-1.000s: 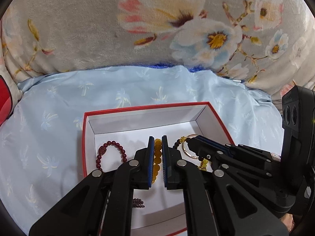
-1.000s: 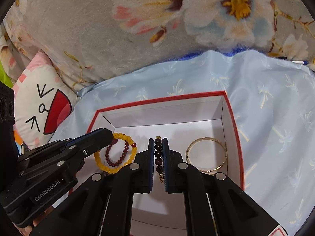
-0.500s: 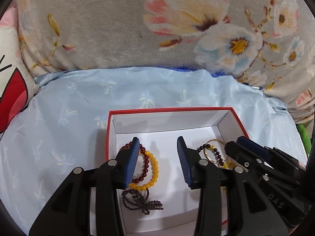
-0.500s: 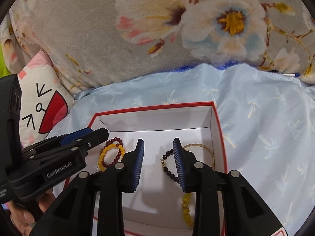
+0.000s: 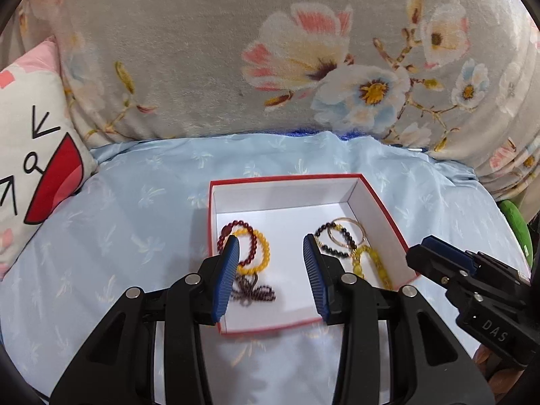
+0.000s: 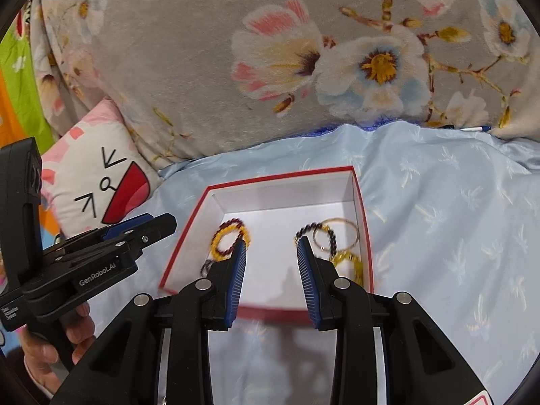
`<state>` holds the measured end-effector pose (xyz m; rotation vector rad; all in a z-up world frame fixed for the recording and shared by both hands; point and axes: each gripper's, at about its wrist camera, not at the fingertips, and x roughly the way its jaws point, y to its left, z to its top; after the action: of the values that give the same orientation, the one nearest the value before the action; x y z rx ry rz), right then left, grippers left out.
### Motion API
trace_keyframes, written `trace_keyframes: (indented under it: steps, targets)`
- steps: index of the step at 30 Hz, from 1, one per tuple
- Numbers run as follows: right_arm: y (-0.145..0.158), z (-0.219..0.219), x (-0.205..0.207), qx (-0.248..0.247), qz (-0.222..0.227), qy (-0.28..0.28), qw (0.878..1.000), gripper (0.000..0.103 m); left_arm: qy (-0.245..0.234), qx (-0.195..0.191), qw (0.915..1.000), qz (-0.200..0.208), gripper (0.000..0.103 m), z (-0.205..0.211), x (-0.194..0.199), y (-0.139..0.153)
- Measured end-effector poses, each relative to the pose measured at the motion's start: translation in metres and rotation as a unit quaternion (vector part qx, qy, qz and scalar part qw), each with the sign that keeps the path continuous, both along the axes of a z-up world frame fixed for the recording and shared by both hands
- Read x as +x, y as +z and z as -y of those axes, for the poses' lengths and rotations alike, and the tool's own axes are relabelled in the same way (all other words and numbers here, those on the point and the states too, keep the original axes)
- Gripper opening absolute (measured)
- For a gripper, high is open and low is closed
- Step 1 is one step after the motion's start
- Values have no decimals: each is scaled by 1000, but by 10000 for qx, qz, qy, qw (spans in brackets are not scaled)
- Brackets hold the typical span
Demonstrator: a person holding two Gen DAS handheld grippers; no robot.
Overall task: Organize jewelry
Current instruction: 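Move both open tools back to the watch and gold chain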
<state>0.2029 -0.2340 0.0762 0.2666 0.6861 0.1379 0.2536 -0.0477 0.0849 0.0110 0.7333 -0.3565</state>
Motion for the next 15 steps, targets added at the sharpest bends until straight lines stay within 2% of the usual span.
trace_keyframes:
  steps: [3, 7, 15]
  targets:
    - [-1, -1, -29, 81, 31, 28, 10000, 32, -41, -39, 10000, -29, 38, -7, -24, 0]
    - [-6, -1, -66, 194, -7, 9, 9998, 32, -72, 143, 9999, -9, 38, -12, -57, -7]
    - [-32, -1, -141, 89, -221, -156, 9996, 37, -64, 265, 9994, -201, 38, -28, -120, -35]
